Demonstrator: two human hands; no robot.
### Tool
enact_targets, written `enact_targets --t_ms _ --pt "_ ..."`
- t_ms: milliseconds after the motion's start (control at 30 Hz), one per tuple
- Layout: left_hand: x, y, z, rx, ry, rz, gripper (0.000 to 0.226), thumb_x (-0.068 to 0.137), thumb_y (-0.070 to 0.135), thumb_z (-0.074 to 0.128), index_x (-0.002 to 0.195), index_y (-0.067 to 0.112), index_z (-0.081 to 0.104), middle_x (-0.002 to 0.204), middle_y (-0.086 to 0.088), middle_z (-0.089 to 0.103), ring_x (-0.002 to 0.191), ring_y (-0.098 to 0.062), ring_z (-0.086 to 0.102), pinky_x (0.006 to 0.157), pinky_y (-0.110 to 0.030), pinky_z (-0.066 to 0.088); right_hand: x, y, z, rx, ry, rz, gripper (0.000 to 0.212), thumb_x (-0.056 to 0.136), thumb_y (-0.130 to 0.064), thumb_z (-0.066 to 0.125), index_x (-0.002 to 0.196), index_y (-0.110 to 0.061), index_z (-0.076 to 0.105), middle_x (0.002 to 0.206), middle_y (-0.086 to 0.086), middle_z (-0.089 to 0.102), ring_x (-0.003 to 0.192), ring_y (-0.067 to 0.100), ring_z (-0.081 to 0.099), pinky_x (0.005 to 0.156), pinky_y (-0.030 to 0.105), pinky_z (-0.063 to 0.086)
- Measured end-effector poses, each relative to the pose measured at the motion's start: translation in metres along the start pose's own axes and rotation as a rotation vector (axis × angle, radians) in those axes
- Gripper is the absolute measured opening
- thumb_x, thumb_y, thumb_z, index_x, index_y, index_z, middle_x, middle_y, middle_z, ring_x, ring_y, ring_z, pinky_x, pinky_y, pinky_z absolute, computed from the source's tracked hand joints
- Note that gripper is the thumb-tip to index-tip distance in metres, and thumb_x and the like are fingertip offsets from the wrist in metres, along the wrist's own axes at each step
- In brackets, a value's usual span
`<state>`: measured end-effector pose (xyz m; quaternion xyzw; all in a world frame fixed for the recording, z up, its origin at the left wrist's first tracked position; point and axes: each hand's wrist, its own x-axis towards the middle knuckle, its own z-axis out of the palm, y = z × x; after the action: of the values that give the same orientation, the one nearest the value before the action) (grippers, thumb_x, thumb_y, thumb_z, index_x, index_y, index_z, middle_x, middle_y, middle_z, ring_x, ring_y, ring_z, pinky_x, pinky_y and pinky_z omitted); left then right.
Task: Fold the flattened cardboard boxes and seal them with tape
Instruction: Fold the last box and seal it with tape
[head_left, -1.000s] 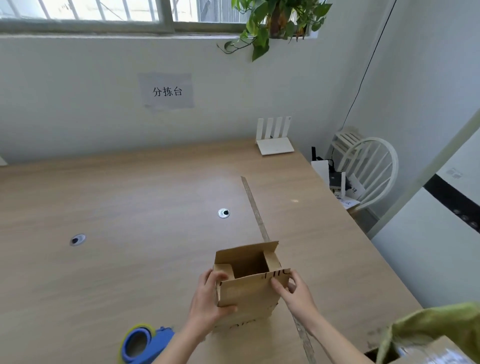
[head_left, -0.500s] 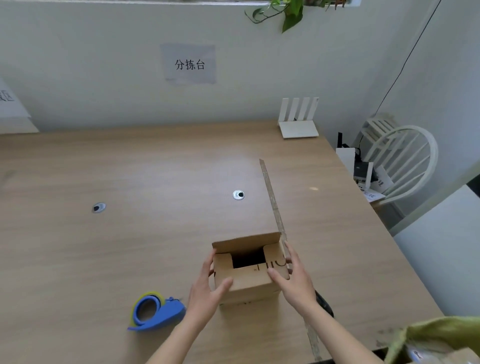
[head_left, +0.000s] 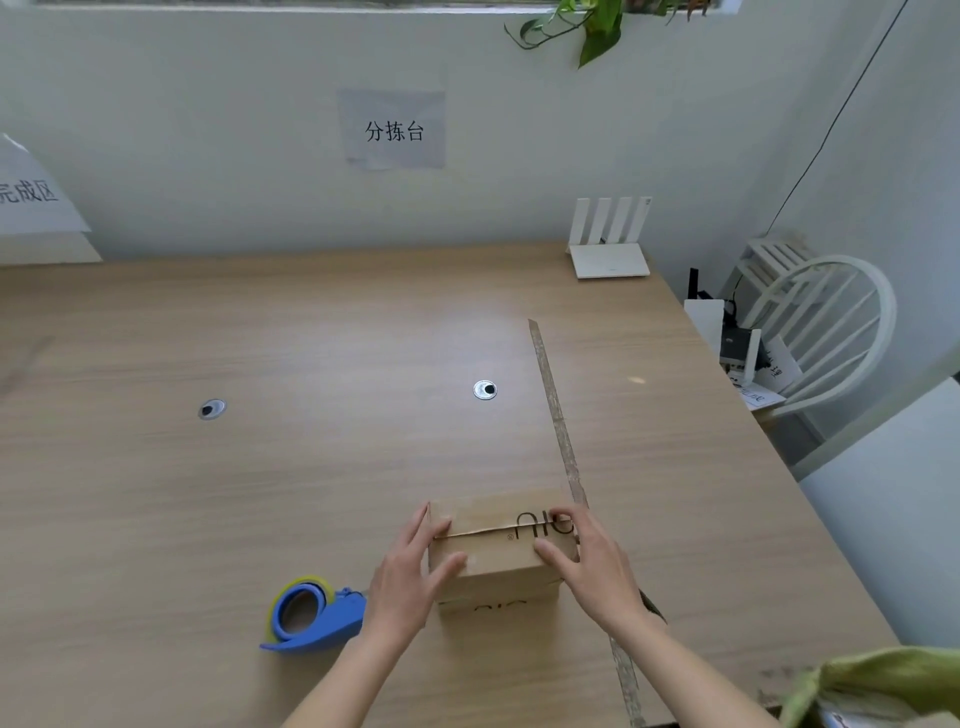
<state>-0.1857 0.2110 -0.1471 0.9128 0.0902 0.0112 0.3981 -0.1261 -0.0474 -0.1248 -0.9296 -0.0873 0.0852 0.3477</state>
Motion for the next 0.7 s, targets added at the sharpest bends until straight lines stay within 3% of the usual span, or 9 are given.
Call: enact_targets --t_ms 67,133,233,333,367,433,500,600,700 --pt "-0.002 0.000 0.002 0.105 -0.001 0.029 0.058 0.089 0.069 0.049 0.141 0.044 0.048 0.161 0.023 0.017 0.144 -0.007 0.031 0.105 -0.036 0.046 -0.001 0.003 0.005 -0.121 0.036 -0.085 0.036 0.096 -0.058 0.056 0.127 -0.040 0.050 0.164 -0.017 0.023 0.142 0.003 0.035 0.106 0.030 0.042" --pt "-0.005 -0.003 0.004 0.242 0.016 0.085 0.066 0.093 0.074 0.029 0.148 0.039 0.041 0.162 0.020 0.014 0.148 -0.007 0.023 0.110 -0.038 0.042 0.003 0.006 0.012 -0.293 0.060 -0.235 0.033 0.103 -0.048 0.050 0.130 -0.029 0.052 0.169 -0.013 0.007 0.154 0.007 0.012 0.122 0.031 0.021" --pt "-0.008 -0.006 0.004 0.378 0.030 0.144 0.065 0.098 0.068 0.014 0.150 0.036 0.037 0.162 0.014 0.019 0.147 -0.011 0.025 0.113 -0.042 0.039 0.006 0.007 0.020 -0.397 -0.004 -0.353 0.043 0.105 -0.023 0.049 0.148 -0.027 0.045 0.164 -0.014 0.011 0.154 0.010 0.017 0.126 0.027 0.007" --pt "-0.009 -0.009 0.001 0.411 -0.039 0.153 0.065 0.097 0.069 0.004 0.154 0.042 0.019 0.164 0.018 0.000 0.151 -0.007 0.010 0.122 -0.038 0.022 0.006 0.007 0.030 -0.422 -0.027 -0.374 0.072 0.095 0.000 0.054 0.158 -0.029 0.033 0.165 -0.011 0.016 0.153 0.009 0.018 0.126 0.024 0.004" --pt "-0.010 -0.010 0.000 0.417 -0.061 0.158 0.064 0.096 0.069 0.003 0.154 0.045 0.012 0.163 0.020 -0.008 0.151 -0.004 0.004 0.123 -0.036 0.015 0.005 0.005 0.031 -0.406 -0.035 -0.375 0.068 0.098 -0.004 0.052 0.158 -0.027 0.031 0.165 -0.010 0.015 0.154 0.010 0.017 0.125 0.024 0.003" --pt "-0.012 -0.012 -0.004 0.422 -0.082 0.163 0.061 0.097 0.069 0.005 0.154 0.048 0.003 0.161 0.024 -0.019 0.150 -0.001 -0.005 0.123 -0.032 0.006 0.007 -0.002 0.035 -0.413 -0.066 -0.370 0.054 0.109 -0.030 0.037 0.160 -0.027 0.020 0.167 -0.010 0.006 0.155 0.008 0.006 0.125 0.025 0.000" --pt "-0.013 -0.011 -0.006 0.401 -0.103 0.154 0.057 0.099 0.067 0.012 0.153 0.050 0.000 0.159 0.026 -0.023 0.149 0.000 -0.009 0.123 -0.030 0.001 0.007 -0.005 0.041 -0.475 -0.056 -0.358 0.057 0.109 -0.049 0.023 0.161 -0.026 0.014 0.169 -0.008 0.004 0.156 0.008 0.002 0.124 0.030 0.003" --pt "-0.013 -0.013 -0.012 0.354 -0.128 0.172 0.058 0.101 0.064 0.022 0.152 0.052 -0.003 0.157 0.028 -0.025 0.148 0.002 -0.014 0.122 -0.027 -0.003 0.005 -0.003 0.052 -0.545 -0.042 -0.332 0.058 0.109 -0.050 0.017 0.162 -0.025 0.017 0.170 -0.007 0.009 0.156 0.011 0.008 0.122 0.036 0.009" --pt "-0.020 -0.038 -0.023 0.312 -0.115 0.150 0.065 0.098 0.068 0.030 0.154 0.049 0.002 0.162 0.025 -0.012 0.149 0.003 -0.008 0.122 -0.028 0.001 0.008 -0.001 0.054 -0.556 -0.036 -0.316 0.058 0.109 -0.050 0.015 0.162 -0.027 0.016 0.170 -0.009 0.008 0.156 0.009 0.005 0.122 0.036 0.006"
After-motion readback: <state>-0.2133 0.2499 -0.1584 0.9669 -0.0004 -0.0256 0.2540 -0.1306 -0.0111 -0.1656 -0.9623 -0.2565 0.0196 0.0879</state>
